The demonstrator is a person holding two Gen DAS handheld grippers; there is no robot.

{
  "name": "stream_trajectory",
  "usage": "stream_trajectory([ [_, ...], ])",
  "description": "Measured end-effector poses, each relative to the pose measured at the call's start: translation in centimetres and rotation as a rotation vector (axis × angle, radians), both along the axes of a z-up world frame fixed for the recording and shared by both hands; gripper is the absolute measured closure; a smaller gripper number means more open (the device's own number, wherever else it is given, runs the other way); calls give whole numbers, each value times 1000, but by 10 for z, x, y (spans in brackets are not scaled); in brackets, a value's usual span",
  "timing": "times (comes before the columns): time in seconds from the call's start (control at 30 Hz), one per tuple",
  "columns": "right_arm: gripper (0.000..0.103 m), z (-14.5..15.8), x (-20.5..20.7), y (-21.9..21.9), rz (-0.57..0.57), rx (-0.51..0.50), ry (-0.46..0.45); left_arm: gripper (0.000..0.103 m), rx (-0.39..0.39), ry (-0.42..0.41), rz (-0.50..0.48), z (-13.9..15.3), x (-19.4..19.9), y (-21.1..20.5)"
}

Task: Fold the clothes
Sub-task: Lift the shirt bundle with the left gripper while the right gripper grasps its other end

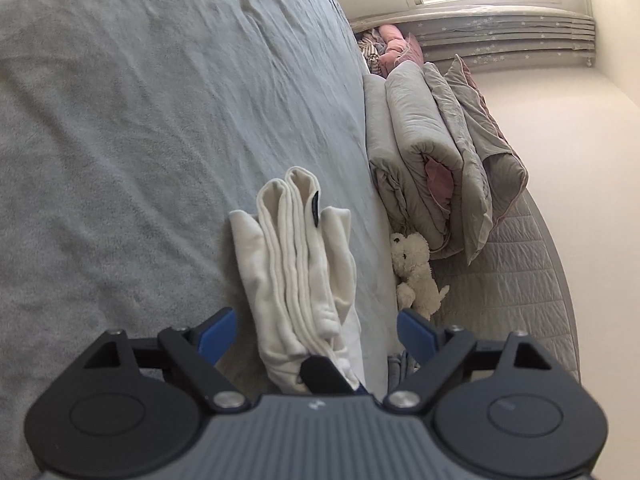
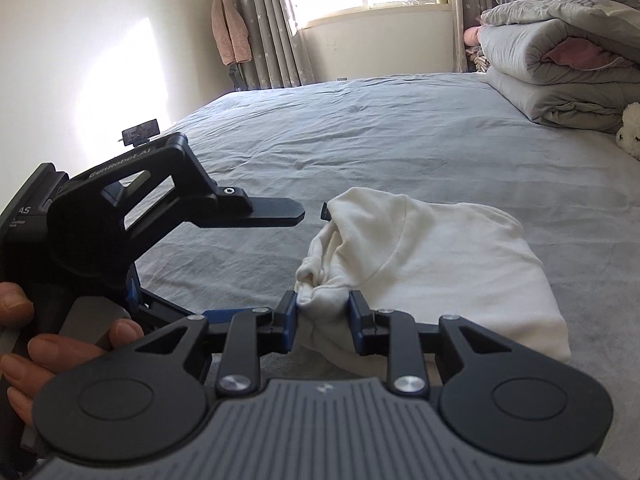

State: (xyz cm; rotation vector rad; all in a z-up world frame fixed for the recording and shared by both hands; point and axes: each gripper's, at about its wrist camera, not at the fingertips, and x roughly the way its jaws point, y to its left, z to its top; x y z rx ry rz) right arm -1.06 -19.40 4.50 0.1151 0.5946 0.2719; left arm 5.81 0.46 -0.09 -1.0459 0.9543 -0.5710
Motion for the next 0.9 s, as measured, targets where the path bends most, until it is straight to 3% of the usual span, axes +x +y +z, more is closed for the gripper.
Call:
stream_trajectory([
  [0.2, 74, -2, -1, 2, 21, -36, -3, 12, 84, -28, -39, -4, 15, -22],
  [0.33, 74, -3, -2, 4, 35, -60, -5, 12, 158, -79, -117, -1, 28, -36],
  [0.63, 75, -6, -4, 7, 66, -114, -10, 29, 195, -49, -167, 0, 44, -31],
  [0.77, 75, -3, -4, 3, 62, -99, -19, 31, 268, -95, -196, 10, 41, -39],
  [0.9, 76, 3, -3, -5, 48, -49, -22, 30, 240, -66, -186, 12, 43, -35],
])
